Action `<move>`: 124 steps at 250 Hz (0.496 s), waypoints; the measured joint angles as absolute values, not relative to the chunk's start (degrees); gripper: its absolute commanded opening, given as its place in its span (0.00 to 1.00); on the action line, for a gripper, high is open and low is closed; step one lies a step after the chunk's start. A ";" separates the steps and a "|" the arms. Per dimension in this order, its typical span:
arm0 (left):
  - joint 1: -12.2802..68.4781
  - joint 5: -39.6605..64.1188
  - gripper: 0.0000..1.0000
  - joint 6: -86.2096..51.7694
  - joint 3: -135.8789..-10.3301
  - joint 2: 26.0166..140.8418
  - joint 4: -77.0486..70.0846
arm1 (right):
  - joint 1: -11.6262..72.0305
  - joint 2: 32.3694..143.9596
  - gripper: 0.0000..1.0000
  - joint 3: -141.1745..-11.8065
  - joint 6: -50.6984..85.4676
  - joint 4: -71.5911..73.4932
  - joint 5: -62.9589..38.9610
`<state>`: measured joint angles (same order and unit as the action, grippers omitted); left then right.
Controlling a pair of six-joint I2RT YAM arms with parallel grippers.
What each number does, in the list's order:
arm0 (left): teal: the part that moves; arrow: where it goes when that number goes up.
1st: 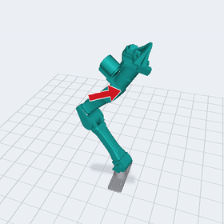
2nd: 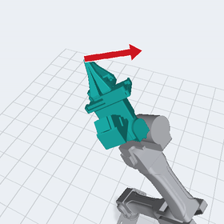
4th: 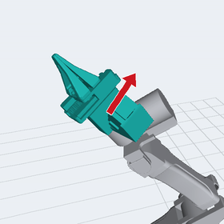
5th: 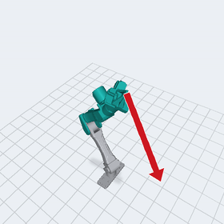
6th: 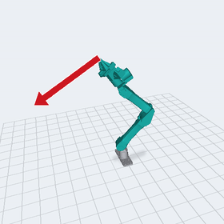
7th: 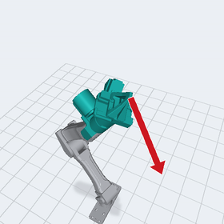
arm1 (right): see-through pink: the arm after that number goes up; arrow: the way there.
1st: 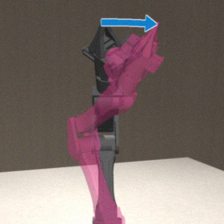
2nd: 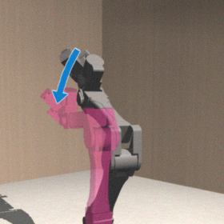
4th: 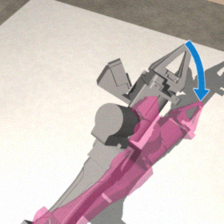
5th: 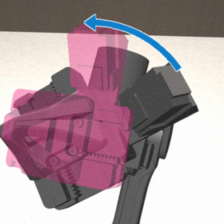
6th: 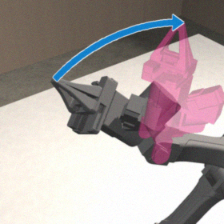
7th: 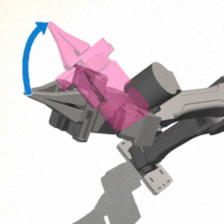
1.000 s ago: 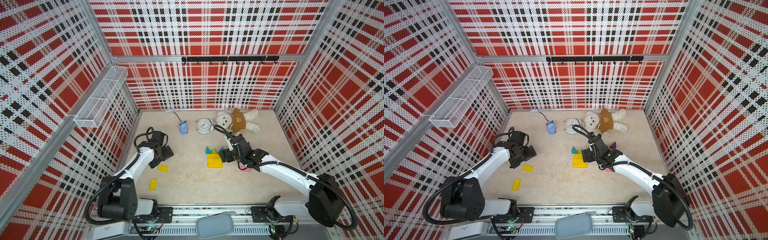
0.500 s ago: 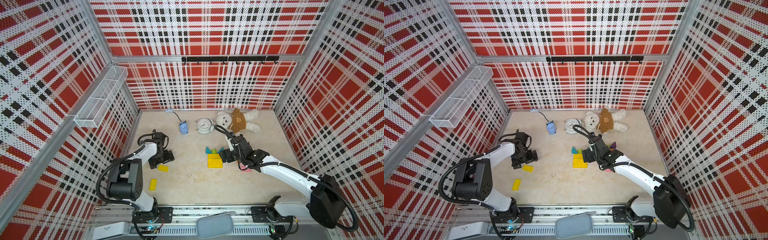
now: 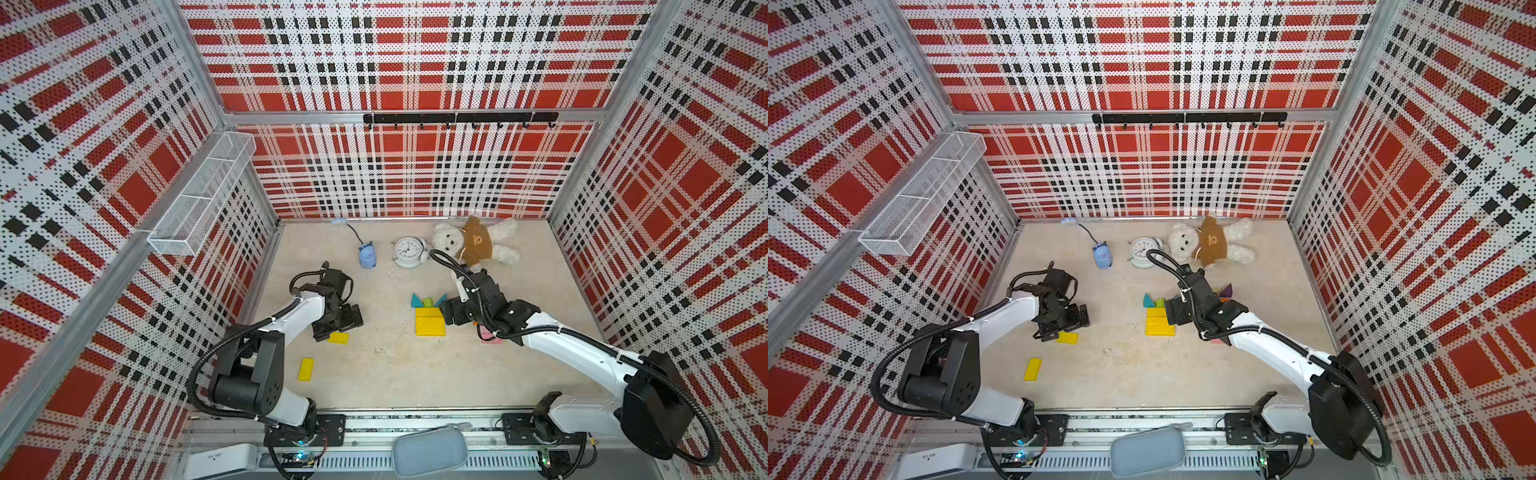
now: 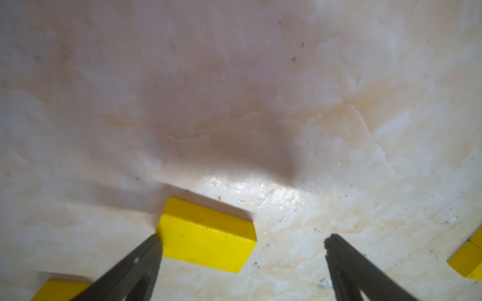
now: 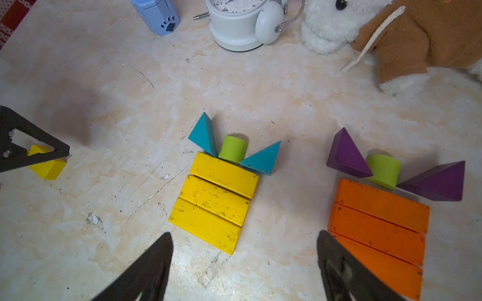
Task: Assemble a carrot with building blocks
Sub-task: Pick up the building block from the center of the board.
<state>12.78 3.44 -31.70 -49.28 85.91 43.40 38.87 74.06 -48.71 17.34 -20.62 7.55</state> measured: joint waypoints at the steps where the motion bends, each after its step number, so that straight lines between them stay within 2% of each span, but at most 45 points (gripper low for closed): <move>1: 12.80 3.44 0.99 -31.75 -49.23 85.89 43.38 | 38.87 74.06 0.87 -48.71 17.34 -20.62 7.57; 73: 16.82 -2.11 1.00 -34.09 -48.75 84.68 45.10 | 38.87 74.06 0.89 -48.71 17.34 -20.64 7.53; 124: 13.04 -4.36 1.00 -33.47 -48.80 81.95 45.25 | 38.87 74.06 0.90 -48.71 17.34 -20.60 7.33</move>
<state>13.04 -4.36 -33.47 -48.80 81.95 45.25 38.87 74.06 -48.71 17.34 -20.60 7.33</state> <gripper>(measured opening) 0.993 0.896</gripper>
